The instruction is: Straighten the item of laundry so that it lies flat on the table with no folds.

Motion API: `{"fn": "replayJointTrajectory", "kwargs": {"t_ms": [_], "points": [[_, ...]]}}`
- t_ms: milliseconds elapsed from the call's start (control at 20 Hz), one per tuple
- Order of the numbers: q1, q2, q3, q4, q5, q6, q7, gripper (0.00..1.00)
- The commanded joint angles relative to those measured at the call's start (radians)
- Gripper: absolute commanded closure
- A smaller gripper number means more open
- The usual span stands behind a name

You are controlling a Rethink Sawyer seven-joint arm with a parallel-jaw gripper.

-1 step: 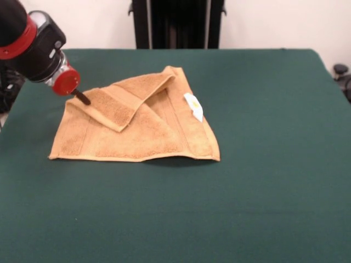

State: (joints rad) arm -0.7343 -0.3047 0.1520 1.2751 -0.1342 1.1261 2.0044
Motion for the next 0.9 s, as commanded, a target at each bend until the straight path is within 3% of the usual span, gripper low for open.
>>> {"fn": "replayJointTrajectory", "kwargs": {"t_ms": [50, 350, 650, 900], "points": [[0.021, 0.006, 0.095, -0.022, -0.052, 0.109, -0.195, 0.00], [0.010, 0.004, 0.095, -0.020, -0.057, 0.119, -0.213, 0.00], [-0.012, -0.017, 0.105, 0.060, -0.068, -0.007, -0.231, 0.00], [-0.007, -0.003, 0.108, 0.048, -0.087, -0.045, -0.229, 0.00]]}}
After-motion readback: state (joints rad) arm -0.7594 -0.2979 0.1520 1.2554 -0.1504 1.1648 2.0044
